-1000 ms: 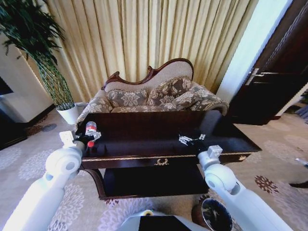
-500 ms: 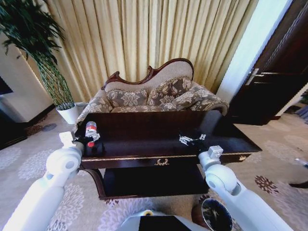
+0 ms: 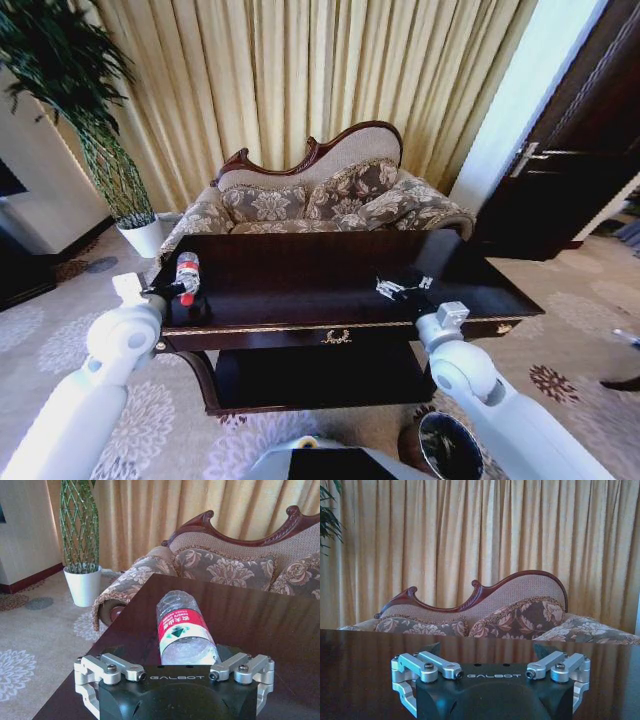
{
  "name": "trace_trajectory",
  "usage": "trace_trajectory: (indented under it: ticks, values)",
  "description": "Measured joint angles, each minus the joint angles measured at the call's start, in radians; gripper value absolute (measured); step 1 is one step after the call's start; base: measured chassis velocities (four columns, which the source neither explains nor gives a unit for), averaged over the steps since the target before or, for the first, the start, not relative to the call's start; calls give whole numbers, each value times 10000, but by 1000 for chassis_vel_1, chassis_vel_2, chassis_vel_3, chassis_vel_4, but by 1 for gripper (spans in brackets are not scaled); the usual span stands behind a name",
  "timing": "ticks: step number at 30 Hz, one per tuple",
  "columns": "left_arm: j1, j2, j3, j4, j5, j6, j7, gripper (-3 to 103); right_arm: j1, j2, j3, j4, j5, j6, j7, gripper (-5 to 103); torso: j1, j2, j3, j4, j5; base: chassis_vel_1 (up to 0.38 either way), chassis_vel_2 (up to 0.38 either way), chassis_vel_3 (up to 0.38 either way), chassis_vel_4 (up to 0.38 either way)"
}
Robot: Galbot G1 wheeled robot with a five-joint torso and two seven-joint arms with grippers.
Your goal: Move to the front of the table and place the trash on the table into the trash bin.
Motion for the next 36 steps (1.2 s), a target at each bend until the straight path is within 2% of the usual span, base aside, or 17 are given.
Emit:
trace_trajectory:
  ticks: [18, 20, 22, 24, 25, 28, 31, 33, 34, 36]
  values:
    - [-399, -48, 17, 665, 72, -1, 315, 100, 66, 85, -43, -230, -15, 99, 42, 100, 0, 0, 0, 0, -1, 0, 0, 0, 0]
    - [-401, -34, -59, 711, 62, -1, 459, 92, 80, 116, -46, -232, -13, 100, 46, 100, 0, 0, 0, 1, 0, 0, 0, 0, 0]
    - [-397, -34, -77, 718, 62, -1, 494, 92, 81, 125, -47, -233, -12, 100, 50, 100, 0, 0, 0, 1, 0, 0, 0, 0, 0]
    - [-382, -32, -109, 734, 61, -1, 581, 81, 82, 140, -44, -233, -10, 100, 66, 100, 0, 0, 0, 1, 0, 0, 0, 0, 0]
    - [-382, -32, -109, 734, 61, -1, 581, 81, 82, 140, -44, -233, -10, 100, 66, 100, 0, 0, 0, 1, 0, 0, 0, 0, 0]
    - [-399, -25, -112, 754, 61, -1, 607, 64, 79, 151, -17, -234, -9, 101, 96, 100, 0, 1, 0, 1, 0, 0, 0, 0, 0]
    - [-409, -19, -112, 773, 63, -3, 610, 58, 75, 147, -1, -234, -10, 101, 102, 100, 0, 0, 0, 0, 1, 0, 0, 0, 0]
    - [-410, -12, -129, 809, 76, -6, 660, 48, 71, 139, 32, -240, -10, 101, 132, 100, 0, 1, 0, 0, 2, 0, 0, 0, 0]
    - [-410, -12, -129, 809, 76, -6, 660, 48, 71, 139, 32, -240, -10, 101, 132, 100, 0, 1, 0, 0, 2, 0, 0, 0, 0]
    - [-379, -14, -161, 829, 90, -7, 709, 41, 67, 153, 43, -282, -27, 101, 147, 100, 0, 1, -1, 1, 2, 0, 0, 0, 0]
